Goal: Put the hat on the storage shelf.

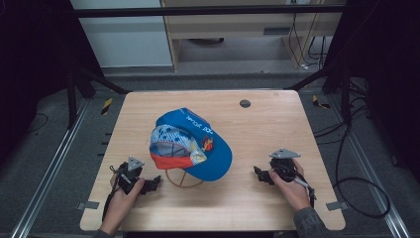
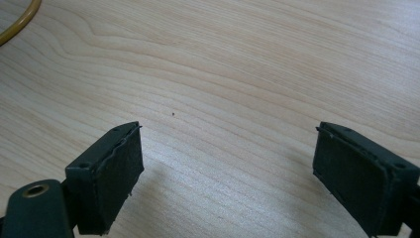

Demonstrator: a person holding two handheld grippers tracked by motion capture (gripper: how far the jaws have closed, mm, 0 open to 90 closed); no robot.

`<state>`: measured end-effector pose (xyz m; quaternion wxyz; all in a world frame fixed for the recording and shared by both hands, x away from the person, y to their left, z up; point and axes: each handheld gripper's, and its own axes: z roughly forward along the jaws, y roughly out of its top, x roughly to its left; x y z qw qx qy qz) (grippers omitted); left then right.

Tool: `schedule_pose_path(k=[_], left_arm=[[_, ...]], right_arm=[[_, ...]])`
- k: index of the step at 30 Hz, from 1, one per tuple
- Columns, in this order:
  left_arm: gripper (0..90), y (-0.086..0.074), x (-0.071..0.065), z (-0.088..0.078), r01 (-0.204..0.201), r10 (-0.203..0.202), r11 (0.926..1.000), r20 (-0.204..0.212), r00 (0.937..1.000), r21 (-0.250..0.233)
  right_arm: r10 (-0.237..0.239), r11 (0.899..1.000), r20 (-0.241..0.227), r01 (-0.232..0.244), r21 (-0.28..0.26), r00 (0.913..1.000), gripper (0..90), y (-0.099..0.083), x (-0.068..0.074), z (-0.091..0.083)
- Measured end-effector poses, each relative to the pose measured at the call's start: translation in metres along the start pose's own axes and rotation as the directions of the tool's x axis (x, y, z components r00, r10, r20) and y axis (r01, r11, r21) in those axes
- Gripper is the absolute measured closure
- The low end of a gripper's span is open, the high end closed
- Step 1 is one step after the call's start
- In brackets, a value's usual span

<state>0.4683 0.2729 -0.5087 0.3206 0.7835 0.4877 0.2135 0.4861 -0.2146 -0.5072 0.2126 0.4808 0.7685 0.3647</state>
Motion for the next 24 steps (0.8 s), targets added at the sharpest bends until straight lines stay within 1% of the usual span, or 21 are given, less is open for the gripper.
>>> schedule_pose_path(k=[10, 12, 17, 24], left_arm=[[0.0, 0.0, 0.0, 0.0, 0.0, 0.0, 1.0, 0.0, 1.0, 0.0], [0.0, 0.0, 0.0, 0.0, 0.0, 0.0, 1.0, 0.0, 1.0, 0.0], [0.0, 0.0, 0.0, 0.0, 0.0, 0.0, 1.0, 0.0, 1.0, 0.0], [0.0, 0.0, 0.0, 0.0, 0.0, 0.0, 1.0, 0.0, 1.0, 0.0]], right_arm=[[0.012, 1.0, 0.01, -0.012, 0.0, 0.9999, 11.7, -0.0029, -0.0005, 0.0012], [0.003, 1.0, 0.011, -0.003, 0.003, 0.9999, 11.4, -0.003, -0.0009, 0.0015], [0.01, 1.0, 0.015, -0.011, 0.027, 0.9998, 10.3, -0.003, 0.0001, 0.0027], [-0.007, 0.999, 0.032, 0.006, 0.04, 0.9995, 9.1, -0.0026, 0.003, 0.0039]])
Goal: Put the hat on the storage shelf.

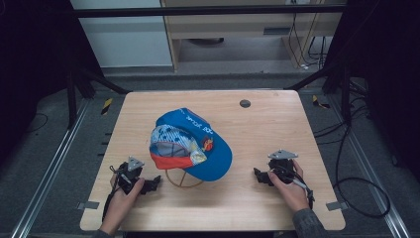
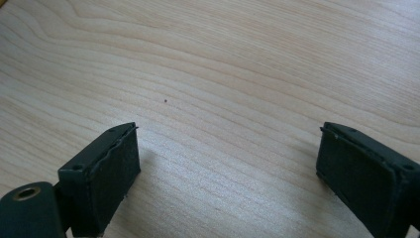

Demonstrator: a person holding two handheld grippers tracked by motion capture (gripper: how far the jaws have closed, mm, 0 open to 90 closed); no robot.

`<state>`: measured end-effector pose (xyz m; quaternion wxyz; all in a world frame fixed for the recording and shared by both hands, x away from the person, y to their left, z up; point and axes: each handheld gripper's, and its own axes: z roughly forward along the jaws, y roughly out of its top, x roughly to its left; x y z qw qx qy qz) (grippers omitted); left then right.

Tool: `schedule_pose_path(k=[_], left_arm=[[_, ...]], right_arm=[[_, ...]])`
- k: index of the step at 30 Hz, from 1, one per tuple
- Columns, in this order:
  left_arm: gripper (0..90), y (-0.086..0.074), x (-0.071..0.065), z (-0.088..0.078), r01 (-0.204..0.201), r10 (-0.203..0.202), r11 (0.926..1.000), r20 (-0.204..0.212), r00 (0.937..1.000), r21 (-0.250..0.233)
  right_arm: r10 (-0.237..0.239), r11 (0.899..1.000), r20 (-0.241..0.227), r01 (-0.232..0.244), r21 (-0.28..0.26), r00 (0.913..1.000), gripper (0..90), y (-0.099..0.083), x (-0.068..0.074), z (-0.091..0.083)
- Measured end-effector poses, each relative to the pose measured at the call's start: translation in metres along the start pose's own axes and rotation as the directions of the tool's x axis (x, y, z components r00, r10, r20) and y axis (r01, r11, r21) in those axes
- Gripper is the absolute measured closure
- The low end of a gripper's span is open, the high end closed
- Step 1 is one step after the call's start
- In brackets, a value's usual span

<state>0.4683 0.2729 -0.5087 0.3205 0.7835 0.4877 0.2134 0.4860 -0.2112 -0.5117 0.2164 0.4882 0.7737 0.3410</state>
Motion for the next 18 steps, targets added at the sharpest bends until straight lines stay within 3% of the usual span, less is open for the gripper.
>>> schedule_pose_path(k=[18], left_arm=[[0.0, 0.0004, -0.0004, 0.0005, 0.001, -0.001, 1.0, 0.004, 1.0, 0.0]], right_arm=[[0.015, 1.0, 0.025, -0.015, 0.003, 0.9996, 8.3, -0.0052, 0.0009, -0.0052]])
